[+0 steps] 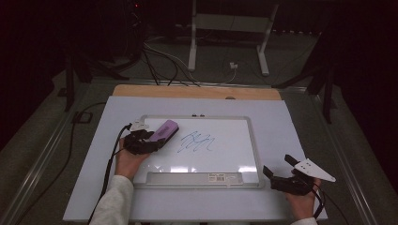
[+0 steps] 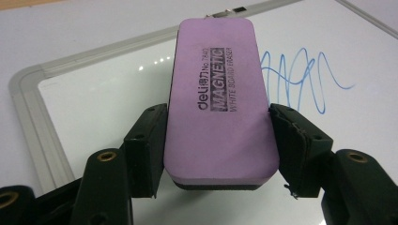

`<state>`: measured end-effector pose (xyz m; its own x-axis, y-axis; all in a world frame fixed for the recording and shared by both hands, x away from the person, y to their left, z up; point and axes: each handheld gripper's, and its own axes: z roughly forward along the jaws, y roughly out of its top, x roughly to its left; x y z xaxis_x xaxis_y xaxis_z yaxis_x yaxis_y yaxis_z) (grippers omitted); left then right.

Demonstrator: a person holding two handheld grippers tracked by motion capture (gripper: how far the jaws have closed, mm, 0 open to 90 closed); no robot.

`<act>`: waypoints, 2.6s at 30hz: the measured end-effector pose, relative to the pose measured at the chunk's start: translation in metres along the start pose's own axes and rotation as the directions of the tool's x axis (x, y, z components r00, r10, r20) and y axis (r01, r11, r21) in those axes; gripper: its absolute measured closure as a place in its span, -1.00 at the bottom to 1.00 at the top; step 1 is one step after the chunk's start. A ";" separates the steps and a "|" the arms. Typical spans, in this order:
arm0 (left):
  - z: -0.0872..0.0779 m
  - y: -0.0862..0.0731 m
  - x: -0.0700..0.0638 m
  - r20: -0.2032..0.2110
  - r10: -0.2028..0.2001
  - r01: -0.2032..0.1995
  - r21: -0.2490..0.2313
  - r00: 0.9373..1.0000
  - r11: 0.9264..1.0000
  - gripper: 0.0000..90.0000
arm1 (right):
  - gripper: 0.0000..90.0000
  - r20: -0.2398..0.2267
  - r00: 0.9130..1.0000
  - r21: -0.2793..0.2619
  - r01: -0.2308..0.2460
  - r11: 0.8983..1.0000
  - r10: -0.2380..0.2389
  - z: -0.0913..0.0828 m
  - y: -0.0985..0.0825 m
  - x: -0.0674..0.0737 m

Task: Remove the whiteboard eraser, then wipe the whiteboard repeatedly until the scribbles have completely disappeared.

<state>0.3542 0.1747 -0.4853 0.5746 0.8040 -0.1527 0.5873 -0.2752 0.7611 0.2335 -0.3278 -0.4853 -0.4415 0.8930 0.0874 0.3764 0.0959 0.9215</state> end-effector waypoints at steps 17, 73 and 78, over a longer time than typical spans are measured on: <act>0.002 -0.015 -0.013 0.029 0.050 -0.050 0.020 0.998 0.999 -0.08 | -1.00 0.000 1.000 0.000 0.003 1.000 -0.003 0.000 0.000 0.000; 0.009 -0.012 -0.026 -0.020 -0.005 0.004 -0.024 1.000 1.000 -0.68 | -1.00 -0.002 1.000 0.002 0.006 1.000 -0.006 0.000 -0.001 0.001; 0.016 -0.010 -0.027 -0.039 -0.005 0.005 -0.015 0.999 1.000 -0.64 | -1.00 -0.001 1.000 0.002 0.009 1.000 -0.009 0.000 0.000 0.001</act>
<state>0.3419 0.1474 -0.4988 0.5487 0.8256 -0.1318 0.5813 -0.2634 0.7699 0.2332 -0.3273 -0.4857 -0.4457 0.8916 0.0800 0.3741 0.1043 0.9215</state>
